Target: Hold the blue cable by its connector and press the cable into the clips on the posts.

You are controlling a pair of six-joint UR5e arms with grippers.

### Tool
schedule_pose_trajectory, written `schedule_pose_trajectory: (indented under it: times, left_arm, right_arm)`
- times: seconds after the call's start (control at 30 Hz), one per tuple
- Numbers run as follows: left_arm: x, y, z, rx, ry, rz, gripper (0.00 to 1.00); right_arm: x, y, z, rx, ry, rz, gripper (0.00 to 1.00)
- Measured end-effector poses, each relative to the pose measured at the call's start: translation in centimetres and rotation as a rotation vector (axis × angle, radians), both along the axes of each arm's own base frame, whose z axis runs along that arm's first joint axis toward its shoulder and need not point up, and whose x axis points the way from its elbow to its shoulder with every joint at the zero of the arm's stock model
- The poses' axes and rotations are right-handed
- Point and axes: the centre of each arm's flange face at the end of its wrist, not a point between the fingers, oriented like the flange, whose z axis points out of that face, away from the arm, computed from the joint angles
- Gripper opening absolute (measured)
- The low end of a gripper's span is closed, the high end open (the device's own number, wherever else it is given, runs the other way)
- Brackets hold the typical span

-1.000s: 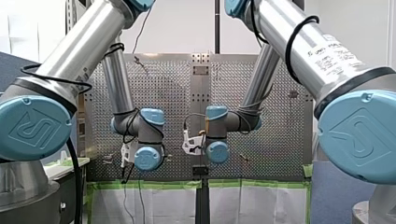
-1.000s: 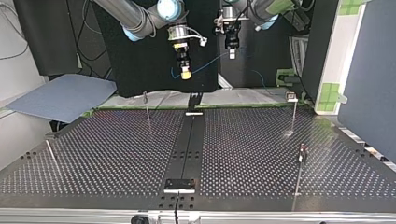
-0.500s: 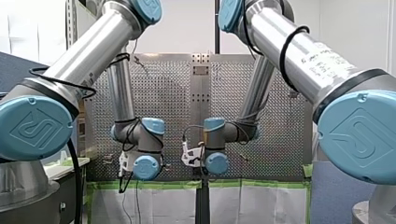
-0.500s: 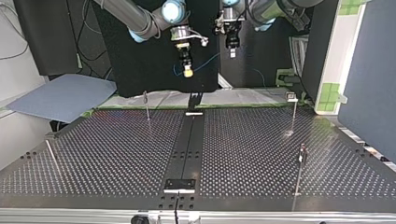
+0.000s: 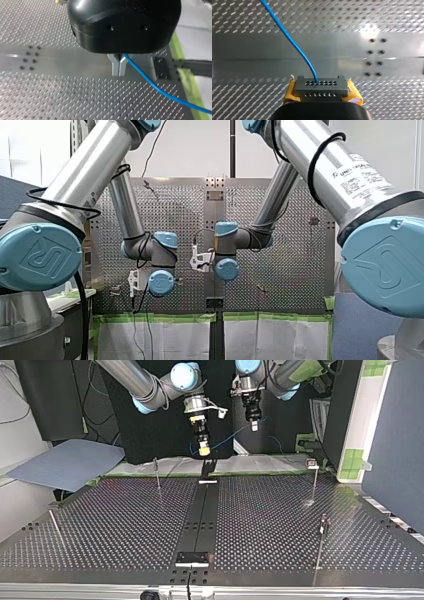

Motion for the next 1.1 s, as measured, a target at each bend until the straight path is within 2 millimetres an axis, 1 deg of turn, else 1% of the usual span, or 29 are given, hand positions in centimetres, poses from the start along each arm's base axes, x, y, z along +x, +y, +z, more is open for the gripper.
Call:
schedule_pose_trajectory:
  times: [0.13, 0.27, 0.47, 0.73, 0.8, 0.87, 0.9, 0.97, 1.1]
  left_arm:
    - [1.2, 0.3, 1.7, -0.011, -0.020, 0.048, 0.00]
    - [2.6, 0.1, 3.5, -0.027, -0.045, 0.072, 0.00]
    - [4.9, -0.1, 6.6, -0.056, -0.087, 0.096, 0.00]
    - [7.9, 0.0, 11.5, -0.100, -0.150, 0.133, 0.00]
    - [8.7, 0.1, 12.8, -0.113, -0.166, 0.141, 0.00]
    - [9.4, 0.3, 13.9, -0.127, -0.181, 0.144, 0.00]
    - [9.9, 0.5, 14.7, -0.134, -0.191, 0.145, 0.00]
    - [10.6, 0.8, 15.8, -0.142, -0.204, 0.146, 0.00]
    - [12.3, 1.7, 18.7, -0.159, -0.239, 0.146, 0.00]
  right_arm:
    - [0.8, -0.8, 2.8, -0.021, -0.025, 0.026, 0.00]
    - [1.5, -1.7, 5.7, -0.044, -0.048, 0.048, 0.00]
    - [2.0, -3.3, 10.6, -0.083, -0.082, 0.080, 0.00]
    - [2.0, -5.2, 17.5, -0.140, -0.126, 0.119, 0.00]
    - [1.8, -5.6, 19.4, -0.154, -0.136, 0.128, 0.00]
    - [1.6, -5.8, 20.8, -0.163, -0.142, 0.131, 0.00]
    - [1.3, -6.0, 21.5, -0.164, -0.142, 0.131, 0.00]
    - [1.1, -6.2, 21.7, -0.157, -0.137, 0.129, 0.00]
    - [1.4, -6.8, 21.0, -0.142, -0.122, 0.137, 0.00]
